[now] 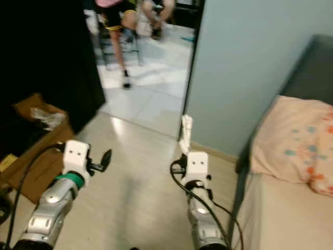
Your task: Clean up the room
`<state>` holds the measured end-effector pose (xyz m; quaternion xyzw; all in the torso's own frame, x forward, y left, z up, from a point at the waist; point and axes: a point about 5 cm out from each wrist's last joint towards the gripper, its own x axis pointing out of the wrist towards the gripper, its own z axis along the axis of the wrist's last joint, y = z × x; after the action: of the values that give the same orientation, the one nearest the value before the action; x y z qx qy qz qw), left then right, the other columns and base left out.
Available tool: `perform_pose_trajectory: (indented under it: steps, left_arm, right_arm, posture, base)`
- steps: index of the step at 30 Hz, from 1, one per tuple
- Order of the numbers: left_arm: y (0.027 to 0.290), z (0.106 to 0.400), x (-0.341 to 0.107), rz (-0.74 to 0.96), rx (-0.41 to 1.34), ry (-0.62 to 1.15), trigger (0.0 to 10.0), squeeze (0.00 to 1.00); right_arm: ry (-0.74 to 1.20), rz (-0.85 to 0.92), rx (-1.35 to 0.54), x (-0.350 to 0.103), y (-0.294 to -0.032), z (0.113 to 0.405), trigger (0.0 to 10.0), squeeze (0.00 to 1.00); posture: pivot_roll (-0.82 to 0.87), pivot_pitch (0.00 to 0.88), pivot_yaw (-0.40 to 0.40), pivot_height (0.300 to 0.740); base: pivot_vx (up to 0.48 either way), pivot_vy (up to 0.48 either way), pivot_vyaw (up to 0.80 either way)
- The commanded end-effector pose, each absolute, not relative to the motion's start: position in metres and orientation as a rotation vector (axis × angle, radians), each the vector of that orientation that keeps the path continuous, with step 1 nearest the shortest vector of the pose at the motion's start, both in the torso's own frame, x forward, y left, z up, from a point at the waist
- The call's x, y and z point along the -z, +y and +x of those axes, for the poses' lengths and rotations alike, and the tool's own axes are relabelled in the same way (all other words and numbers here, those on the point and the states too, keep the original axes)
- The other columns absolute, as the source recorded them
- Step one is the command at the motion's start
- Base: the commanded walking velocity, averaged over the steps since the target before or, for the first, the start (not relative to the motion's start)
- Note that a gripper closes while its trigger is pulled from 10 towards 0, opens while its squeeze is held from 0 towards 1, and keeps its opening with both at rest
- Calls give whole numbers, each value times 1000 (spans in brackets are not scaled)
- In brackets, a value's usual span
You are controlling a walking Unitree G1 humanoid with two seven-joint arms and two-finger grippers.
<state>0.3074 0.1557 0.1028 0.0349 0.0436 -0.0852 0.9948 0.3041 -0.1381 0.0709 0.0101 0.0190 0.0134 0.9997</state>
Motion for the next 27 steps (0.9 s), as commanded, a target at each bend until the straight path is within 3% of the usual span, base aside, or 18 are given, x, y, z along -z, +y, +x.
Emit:
perform_pose_trajectory:
  steps: [1, 27]
  left_arm:
    - [160, 305, -96, 60, 157, 126, 10000, 0]
    - [159, 301, -98, 74, 174, 133, 10000, 0]
  right_arm:
    - [53, 23, -22, -68, -139, 304, 10000, 0]
    - [71, 22, -36, -65, -138, 302, 10000, 0]
  posture:
    - [99, 0, 35, 740]
    - [101, 6, 17, 740]
  base:
    - [0, 0, 800]
    - [0, 0, 800]
